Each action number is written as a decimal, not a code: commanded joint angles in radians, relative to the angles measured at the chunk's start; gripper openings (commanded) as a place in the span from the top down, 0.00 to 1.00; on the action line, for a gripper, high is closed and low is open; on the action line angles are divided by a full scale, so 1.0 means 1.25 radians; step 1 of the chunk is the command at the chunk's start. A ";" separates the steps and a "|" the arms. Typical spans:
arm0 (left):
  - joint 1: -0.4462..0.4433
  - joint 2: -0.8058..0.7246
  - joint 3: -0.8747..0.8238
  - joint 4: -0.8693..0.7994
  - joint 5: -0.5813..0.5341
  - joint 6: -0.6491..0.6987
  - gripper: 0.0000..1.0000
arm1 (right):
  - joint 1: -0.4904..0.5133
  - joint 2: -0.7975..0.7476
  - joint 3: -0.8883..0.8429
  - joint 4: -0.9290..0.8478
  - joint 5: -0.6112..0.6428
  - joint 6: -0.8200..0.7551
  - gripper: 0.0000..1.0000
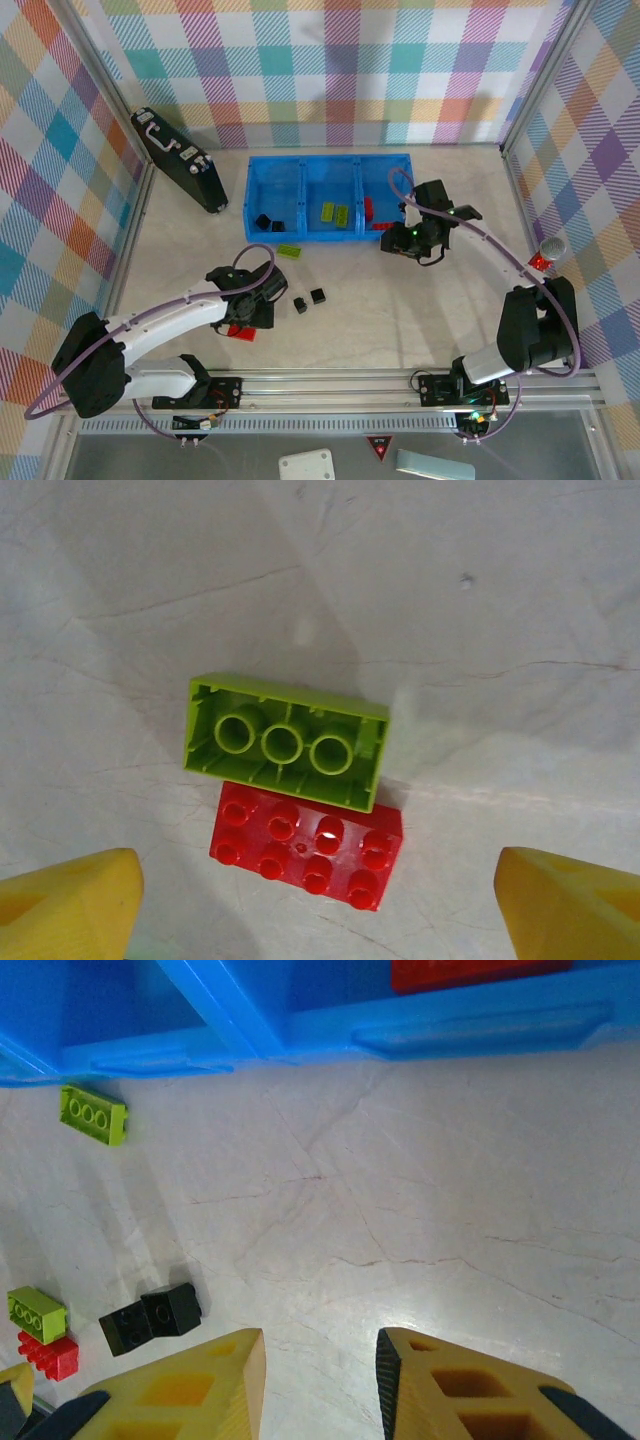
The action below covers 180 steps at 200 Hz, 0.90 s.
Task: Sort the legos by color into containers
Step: Move the lego to the bottom-center of the table.
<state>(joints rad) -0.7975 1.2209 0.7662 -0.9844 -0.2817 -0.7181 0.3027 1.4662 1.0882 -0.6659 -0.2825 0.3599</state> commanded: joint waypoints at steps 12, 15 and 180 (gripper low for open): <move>0.036 -0.034 -0.053 0.057 0.023 -0.044 0.06 | 0.008 -0.040 -0.030 0.005 -0.017 0.012 0.63; 0.039 -0.034 -0.057 0.061 0.027 -0.043 0.06 | 0.008 -0.042 -0.033 0.005 -0.017 0.012 0.63; 0.126 0.029 -0.143 0.208 0.213 0.049 0.12 | 0.014 -0.111 -0.067 -0.053 -0.001 0.003 0.63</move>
<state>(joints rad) -0.6453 1.2560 0.5999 -0.7444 -0.0803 -0.6830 0.3141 1.3506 1.0115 -0.7006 -0.2813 0.3660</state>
